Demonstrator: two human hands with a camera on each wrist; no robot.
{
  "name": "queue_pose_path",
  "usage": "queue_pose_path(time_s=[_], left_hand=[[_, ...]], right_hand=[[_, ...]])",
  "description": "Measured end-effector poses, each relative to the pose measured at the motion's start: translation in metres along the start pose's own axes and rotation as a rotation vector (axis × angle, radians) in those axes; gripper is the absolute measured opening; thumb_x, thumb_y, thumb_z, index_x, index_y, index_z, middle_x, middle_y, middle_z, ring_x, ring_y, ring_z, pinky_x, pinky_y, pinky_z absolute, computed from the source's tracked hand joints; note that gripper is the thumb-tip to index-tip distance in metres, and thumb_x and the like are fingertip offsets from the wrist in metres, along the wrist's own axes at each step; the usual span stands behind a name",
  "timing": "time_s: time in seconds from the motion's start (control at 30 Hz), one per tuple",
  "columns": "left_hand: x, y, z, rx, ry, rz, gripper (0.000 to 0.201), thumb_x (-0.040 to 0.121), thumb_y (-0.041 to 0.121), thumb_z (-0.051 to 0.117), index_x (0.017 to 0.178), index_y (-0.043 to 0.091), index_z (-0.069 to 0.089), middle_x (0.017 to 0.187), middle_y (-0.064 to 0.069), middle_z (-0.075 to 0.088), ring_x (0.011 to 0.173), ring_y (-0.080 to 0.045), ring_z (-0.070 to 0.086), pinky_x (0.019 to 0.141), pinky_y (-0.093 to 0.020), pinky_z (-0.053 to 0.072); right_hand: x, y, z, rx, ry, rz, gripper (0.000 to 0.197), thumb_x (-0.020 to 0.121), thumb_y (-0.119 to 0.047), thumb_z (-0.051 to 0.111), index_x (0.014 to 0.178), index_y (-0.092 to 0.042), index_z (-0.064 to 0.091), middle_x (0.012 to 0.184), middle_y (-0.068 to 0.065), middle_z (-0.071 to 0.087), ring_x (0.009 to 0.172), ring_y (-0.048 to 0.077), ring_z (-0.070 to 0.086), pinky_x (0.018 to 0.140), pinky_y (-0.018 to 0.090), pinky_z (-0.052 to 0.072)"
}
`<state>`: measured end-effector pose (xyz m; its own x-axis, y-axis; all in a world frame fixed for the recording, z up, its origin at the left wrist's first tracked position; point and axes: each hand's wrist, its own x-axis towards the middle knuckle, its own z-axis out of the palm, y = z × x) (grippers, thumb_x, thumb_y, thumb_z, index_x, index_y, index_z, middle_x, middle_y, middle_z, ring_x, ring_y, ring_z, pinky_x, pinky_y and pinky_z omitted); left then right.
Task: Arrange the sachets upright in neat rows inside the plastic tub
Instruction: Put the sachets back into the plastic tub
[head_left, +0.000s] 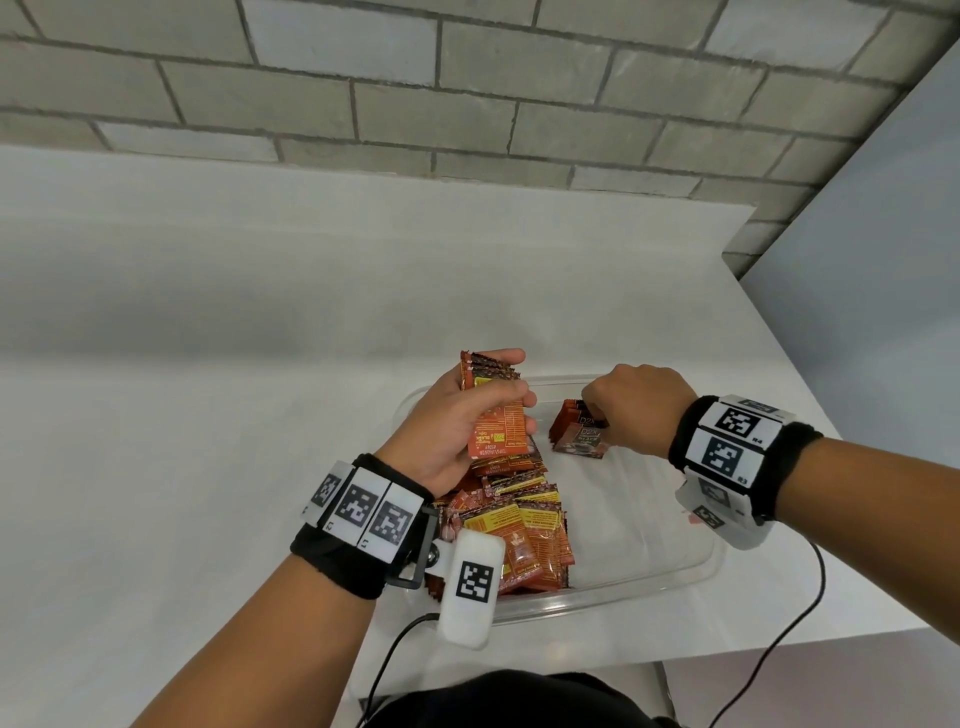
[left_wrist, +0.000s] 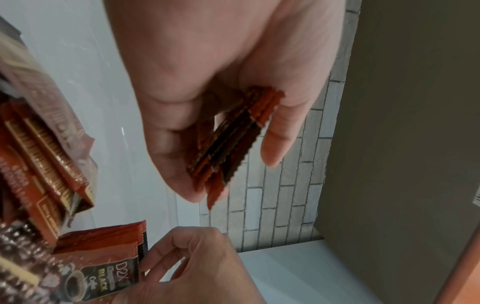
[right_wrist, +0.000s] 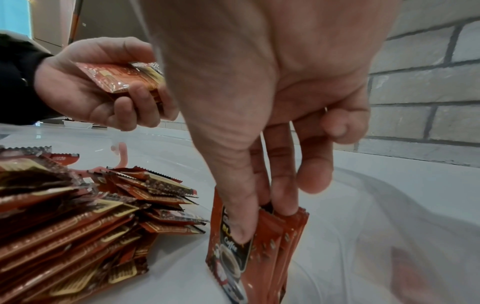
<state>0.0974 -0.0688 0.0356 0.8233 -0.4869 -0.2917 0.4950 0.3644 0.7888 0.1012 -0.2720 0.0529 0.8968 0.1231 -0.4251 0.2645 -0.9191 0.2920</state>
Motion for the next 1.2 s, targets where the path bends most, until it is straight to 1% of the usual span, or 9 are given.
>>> queue_pose_path(time_s=[0.13, 0.3, 0.53, 0.67, 0.8, 0.87, 0.93, 1.03, 1.2], left_hand=[[0.001, -0.001, -0.001, 0.001, -0.001, 0.000, 0.050, 0.072, 0.012, 0.066, 0.122, 0.013, 0.059, 0.085, -0.012, 0.065, 0.067, -0.024, 0.066, 0.062, -0.031, 0.056], [0.001, -0.001, -0.002, -0.056, -0.024, -0.015, 0.037, 0.092, 0.001, 0.048, 0.126, 0.012, 0.057, 0.095, -0.018, 0.063, 0.070, -0.026, 0.067, 0.062, -0.032, 0.058], [0.001, -0.001, -0.002, -0.056, -0.038, -0.012, 0.041, 0.092, -0.002, 0.044, 0.127, 0.013, 0.057, 0.083, -0.015, 0.058, 0.076, -0.032, 0.069, 0.067, -0.037, 0.058], [0.001, -0.001, -0.001, -0.026, -0.033, -0.019, 0.041, 0.090, -0.004, 0.048, 0.127, 0.013, 0.058, 0.089, -0.015, 0.061, 0.083, -0.033, 0.069, 0.077, -0.041, 0.057], [0.000, 0.000, 0.001, 0.024, -0.037, -0.013, 0.048, 0.080, -0.003, 0.060, 0.126, 0.011, 0.058, 0.110, -0.019, 0.065, 0.096, -0.030, 0.065, 0.083, -0.040, 0.056], [0.000, 0.001, 0.004, 0.030, -0.049, -0.003, 0.056, 0.072, 0.000, 0.065, 0.127, 0.008, 0.057, 0.110, -0.018, 0.067, 0.094, -0.028, 0.067, 0.081, -0.039, 0.057], [0.001, 0.001, 0.008, 0.039, -0.071, 0.004, 0.058, 0.069, 0.002, 0.066, 0.126, 0.007, 0.056, 0.105, -0.016, 0.068, 0.089, -0.025, 0.068, 0.079, -0.036, 0.058], [0.003, 0.001, 0.013, 0.046, -0.097, 0.015, 0.057, 0.070, 0.002, 0.066, 0.125, 0.005, 0.055, 0.101, -0.015, 0.068, 0.086, -0.023, 0.069, 0.075, -0.035, 0.058], [0.008, 0.004, 0.014, 0.058, -0.100, 0.000, 0.047, 0.080, 0.034, 0.060, 0.121, 0.010, 0.060, 0.101, -0.016, 0.068, 0.079, -0.024, 0.069, 0.065, -0.037, 0.057]], right_hand=[[0.000, 0.001, 0.000, 0.009, 0.015, 0.021, 0.012, 0.089, -0.025, 0.057, 0.096, -0.015, 0.056, 0.082, 0.000, 0.045, 0.070, 0.021, 0.045, 0.049, 0.024, 0.027], [-0.002, 0.002, 0.001, 0.026, 0.043, 0.043, 0.015, 0.090, -0.025, 0.056, 0.085, -0.020, 0.044, 0.082, 0.000, 0.044, 0.070, 0.021, 0.045, 0.051, 0.024, 0.028], [-0.003, 0.006, 0.001, 0.053, 0.040, 0.066, 0.019, 0.088, -0.030, 0.059, 0.083, -0.017, 0.046, 0.078, -0.001, 0.046, 0.068, 0.020, 0.048, 0.047, 0.023, 0.026], [-0.008, 0.010, 0.003, 0.113, 0.042, 0.083, 0.020, 0.087, -0.035, 0.061, 0.088, -0.017, 0.052, 0.087, 0.001, 0.056, 0.072, 0.020, 0.053, 0.050, 0.024, 0.032], [-0.023, 0.013, -0.006, 0.532, 0.207, 0.025, 0.023, 0.087, -0.040, 0.063, 0.102, -0.024, 0.058, 0.094, -0.005, 0.063, 0.070, 0.008, 0.055, 0.058, 0.020, 0.041], [-0.034, 0.006, -0.019, 0.878, 0.330, -0.015, 0.020, 0.087, -0.040, 0.062, 0.103, -0.027, 0.058, 0.093, -0.010, 0.062, 0.068, 0.006, 0.057, 0.058, 0.014, 0.042], [-0.042, -0.003, -0.028, 1.134, 0.310, -0.051, 0.025, 0.086, -0.039, 0.063, 0.109, -0.030, 0.057, 0.095, -0.010, 0.063, 0.075, 0.010, 0.062, 0.063, 0.020, 0.050], [-0.044, -0.009, -0.030, 1.239, 0.254, -0.120, 0.033, 0.083, -0.027, 0.070, 0.110, -0.035, 0.055, 0.093, -0.006, 0.064, 0.084, 0.019, 0.065, 0.072, 0.036, 0.056], [-0.038, 0.003, -0.030, 1.285, 0.444, -0.093, 0.018, 0.082, -0.014, 0.072, 0.087, -0.027, 0.061, 0.079, -0.008, 0.062, 0.075, 0.013, 0.059, 0.073, 0.031, 0.050]])
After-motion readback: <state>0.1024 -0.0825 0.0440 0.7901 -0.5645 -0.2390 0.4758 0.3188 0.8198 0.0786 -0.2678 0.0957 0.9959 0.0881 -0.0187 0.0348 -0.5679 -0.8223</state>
